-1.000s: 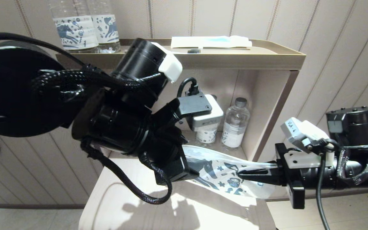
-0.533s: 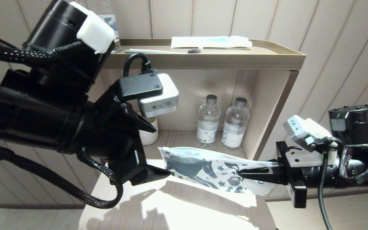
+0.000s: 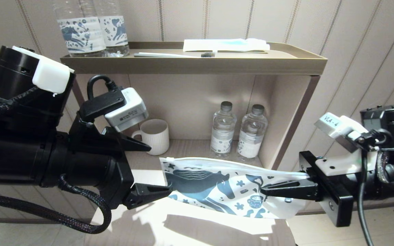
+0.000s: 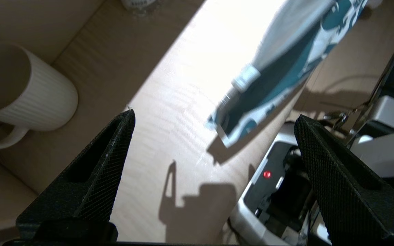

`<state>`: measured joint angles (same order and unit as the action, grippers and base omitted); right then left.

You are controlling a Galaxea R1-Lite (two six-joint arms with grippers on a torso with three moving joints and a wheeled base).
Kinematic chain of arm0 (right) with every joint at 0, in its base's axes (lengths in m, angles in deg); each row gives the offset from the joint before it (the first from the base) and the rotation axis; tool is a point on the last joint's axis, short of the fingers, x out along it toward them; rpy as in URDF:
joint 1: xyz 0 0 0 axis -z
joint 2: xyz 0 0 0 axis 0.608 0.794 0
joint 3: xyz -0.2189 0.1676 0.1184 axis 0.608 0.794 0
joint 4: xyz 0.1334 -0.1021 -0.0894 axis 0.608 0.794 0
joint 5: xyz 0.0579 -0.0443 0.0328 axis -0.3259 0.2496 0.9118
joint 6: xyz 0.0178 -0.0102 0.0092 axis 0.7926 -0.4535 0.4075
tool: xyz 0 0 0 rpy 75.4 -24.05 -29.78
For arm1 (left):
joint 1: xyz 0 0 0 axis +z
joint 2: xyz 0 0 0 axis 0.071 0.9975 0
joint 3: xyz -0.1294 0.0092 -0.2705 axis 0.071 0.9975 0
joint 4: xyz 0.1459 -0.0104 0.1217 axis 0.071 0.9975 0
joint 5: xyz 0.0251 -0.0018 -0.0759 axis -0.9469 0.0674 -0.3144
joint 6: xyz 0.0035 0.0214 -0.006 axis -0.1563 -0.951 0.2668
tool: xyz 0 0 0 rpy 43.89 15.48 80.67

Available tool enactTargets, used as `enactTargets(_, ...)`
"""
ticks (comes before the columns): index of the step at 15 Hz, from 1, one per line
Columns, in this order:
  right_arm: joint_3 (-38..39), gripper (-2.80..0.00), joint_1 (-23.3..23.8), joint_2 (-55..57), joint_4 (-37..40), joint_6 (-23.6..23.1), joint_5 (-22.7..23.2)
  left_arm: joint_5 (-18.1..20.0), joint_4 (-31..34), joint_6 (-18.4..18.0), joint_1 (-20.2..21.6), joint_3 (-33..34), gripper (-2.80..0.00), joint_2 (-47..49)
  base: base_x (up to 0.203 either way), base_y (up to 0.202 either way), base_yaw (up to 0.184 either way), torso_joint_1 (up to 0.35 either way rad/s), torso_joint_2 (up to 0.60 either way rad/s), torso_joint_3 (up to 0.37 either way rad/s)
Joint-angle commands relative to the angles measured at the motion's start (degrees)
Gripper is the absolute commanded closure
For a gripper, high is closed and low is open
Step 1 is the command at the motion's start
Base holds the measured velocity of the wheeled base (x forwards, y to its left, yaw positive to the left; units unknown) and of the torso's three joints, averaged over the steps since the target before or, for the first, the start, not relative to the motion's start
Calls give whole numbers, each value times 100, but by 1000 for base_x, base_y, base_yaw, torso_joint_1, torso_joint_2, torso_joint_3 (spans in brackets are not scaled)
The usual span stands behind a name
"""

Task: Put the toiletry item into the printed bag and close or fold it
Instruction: Hand it to the other hand

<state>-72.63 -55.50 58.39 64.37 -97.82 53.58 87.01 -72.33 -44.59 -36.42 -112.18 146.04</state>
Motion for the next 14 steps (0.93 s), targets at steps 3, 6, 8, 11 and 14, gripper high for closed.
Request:
enactTargets(3, 1, 0, -14, -71, 26, -22, 42, 89, -599, 591, 30, 328, -280, -61, 0, 0, 0, 0, 0, 0)
enactTargets(6, -41, 0, 39, 37, 8, -22, 43, 336, -988, 635, 154, 690, -280, -216, 0, 0, 0, 0, 0, 0)
enactTargets(8, -9, 0, 17, 149, 8, -38, 42, 532, -1046, 560, 155, 885, -280, -86, 0, 0, 0, 0, 0, 0)
enactTargets(11, -58, 0, 90, 179, 0, -58, 18, 543, -1188, 415, 155, 893, -280, 379, 0, 0, 0, 0, 0, 0)
enactTargets(14, -61, 0, 188, 205, 0, -75, 7, 495, -1280, 297, 173, 926, 0, 466, 0, 0, 0, 0, 0, 0)
